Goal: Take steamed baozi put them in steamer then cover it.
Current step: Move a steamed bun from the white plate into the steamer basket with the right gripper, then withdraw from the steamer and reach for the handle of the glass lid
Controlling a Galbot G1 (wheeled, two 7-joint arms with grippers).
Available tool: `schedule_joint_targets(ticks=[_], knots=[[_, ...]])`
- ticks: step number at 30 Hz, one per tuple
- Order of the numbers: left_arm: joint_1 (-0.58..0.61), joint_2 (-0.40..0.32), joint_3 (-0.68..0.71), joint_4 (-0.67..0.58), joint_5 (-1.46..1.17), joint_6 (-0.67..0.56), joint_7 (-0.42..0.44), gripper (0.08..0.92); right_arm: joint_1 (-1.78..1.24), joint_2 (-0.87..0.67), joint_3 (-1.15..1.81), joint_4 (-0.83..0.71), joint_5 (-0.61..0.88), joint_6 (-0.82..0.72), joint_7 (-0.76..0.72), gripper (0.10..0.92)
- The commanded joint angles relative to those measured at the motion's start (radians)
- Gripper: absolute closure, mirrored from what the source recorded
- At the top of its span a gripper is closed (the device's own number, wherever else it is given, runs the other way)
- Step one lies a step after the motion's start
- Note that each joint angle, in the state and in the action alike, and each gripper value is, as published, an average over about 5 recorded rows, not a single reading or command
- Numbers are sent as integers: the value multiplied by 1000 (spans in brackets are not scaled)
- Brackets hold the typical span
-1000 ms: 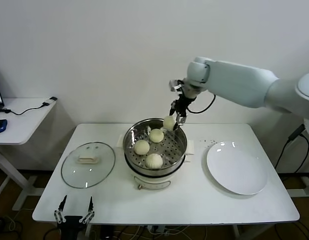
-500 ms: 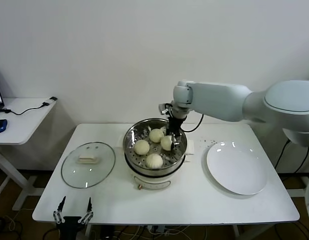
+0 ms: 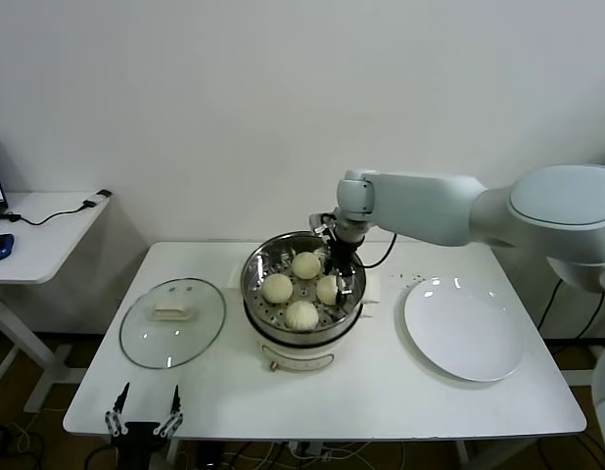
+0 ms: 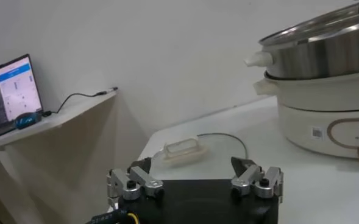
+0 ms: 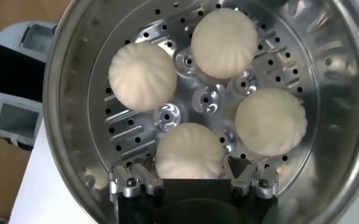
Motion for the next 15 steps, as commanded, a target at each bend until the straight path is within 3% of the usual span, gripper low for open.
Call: schedule_joint_targets(ticks=[1,8,15], knots=[[2,0,0,-2,1,-1,0,177,46,-30,22,4,5,14,-23,203],[1,1,-2,-6,3,-1,0,177,122,-167,105,5,49,126,3,203],[-1,-2,-14,-17,12,0,0,177,86,-433,170,157,183,370,357,203]])
